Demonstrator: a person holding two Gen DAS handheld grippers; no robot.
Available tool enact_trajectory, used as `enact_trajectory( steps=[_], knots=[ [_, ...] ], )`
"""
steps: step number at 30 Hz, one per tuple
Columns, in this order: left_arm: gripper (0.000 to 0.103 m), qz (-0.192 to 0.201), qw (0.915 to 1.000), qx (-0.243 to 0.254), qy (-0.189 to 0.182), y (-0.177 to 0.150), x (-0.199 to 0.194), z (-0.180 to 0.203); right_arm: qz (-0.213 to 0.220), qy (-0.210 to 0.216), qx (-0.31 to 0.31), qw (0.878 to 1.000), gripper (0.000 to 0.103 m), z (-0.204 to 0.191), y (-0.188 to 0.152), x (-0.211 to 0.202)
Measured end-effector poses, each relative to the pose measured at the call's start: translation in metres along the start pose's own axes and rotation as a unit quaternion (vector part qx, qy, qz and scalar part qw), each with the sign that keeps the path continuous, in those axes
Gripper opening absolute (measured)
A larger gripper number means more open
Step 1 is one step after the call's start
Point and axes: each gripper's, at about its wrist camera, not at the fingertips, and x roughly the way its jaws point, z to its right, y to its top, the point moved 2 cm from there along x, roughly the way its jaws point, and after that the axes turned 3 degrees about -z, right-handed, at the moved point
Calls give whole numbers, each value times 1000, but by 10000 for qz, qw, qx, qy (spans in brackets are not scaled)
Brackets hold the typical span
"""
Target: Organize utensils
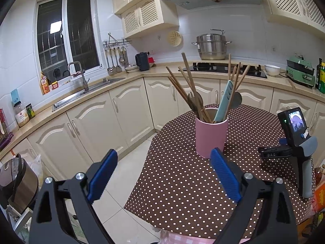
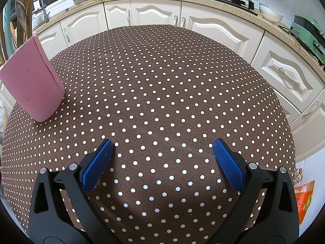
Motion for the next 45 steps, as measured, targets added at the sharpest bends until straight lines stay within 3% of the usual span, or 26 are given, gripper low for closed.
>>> enact_trajectory(
  steps=[8,45],
  knots=[
    [91,145,9998,120,-34,0,-5,5,1,0,0,10000,97,0,0,0],
    [91,124,9999,76,-74,1,-3,11,1,0,0,10000,97,0,0,0]
  ],
)
